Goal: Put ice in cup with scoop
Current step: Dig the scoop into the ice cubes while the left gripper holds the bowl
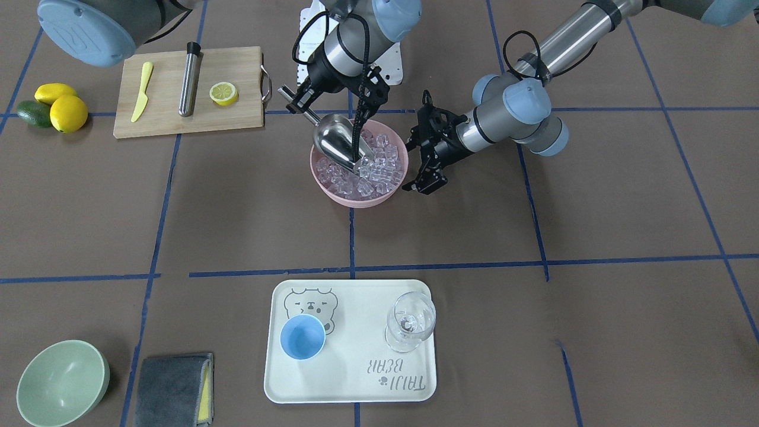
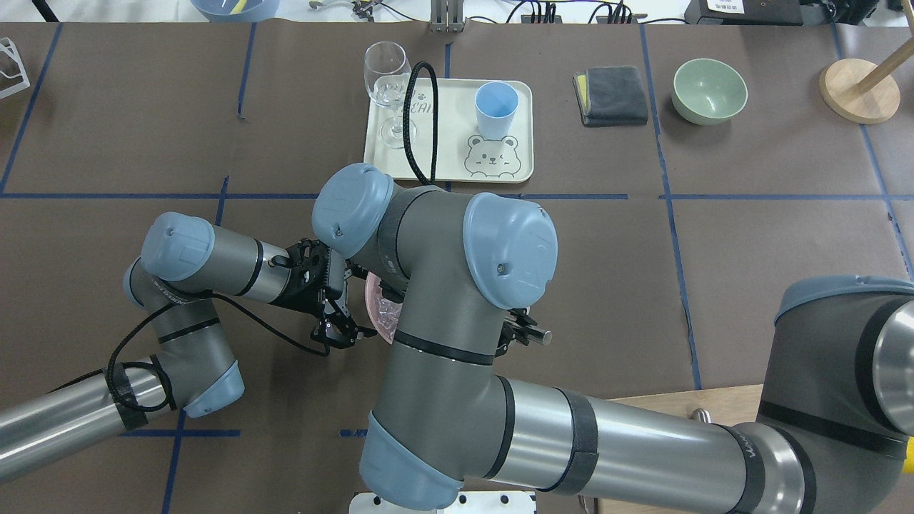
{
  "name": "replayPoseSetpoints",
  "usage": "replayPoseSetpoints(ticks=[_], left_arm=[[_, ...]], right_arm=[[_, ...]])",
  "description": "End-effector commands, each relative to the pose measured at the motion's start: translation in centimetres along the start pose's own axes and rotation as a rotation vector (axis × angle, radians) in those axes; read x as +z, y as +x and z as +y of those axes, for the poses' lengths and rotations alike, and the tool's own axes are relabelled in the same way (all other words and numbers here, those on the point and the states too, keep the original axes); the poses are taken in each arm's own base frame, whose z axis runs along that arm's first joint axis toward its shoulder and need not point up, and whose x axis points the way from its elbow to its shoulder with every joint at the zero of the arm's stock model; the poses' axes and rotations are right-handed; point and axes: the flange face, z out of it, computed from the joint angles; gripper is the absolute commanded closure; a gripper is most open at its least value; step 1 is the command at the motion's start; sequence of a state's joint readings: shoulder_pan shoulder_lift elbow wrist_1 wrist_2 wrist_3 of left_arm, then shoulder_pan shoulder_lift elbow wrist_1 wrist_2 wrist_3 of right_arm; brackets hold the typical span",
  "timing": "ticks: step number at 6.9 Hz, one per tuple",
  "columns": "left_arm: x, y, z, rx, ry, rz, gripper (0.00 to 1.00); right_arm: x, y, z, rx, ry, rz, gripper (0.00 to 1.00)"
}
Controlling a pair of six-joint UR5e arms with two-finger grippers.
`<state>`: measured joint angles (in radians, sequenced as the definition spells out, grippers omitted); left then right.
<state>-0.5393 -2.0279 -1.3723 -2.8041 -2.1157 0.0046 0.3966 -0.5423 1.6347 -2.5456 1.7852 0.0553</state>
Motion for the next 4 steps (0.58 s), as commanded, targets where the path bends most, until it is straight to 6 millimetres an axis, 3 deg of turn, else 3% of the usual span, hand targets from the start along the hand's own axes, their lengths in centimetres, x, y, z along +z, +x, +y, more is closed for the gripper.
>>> replayPoseSetpoints(ticks=[1, 4], left_arm=[[0.0, 0.0, -0.1, 0.001, 0.002, -0.001, 0.00], [0.0, -0.1, -0.2, 0.001, 0.002, -0.003, 0.00]], right_arm=[[0.1, 0.1, -0.8, 0.007, 0.026, 0.003, 1.00], [1.1, 0.0, -2.3, 0.022, 0.063, -0.001, 1.00]])
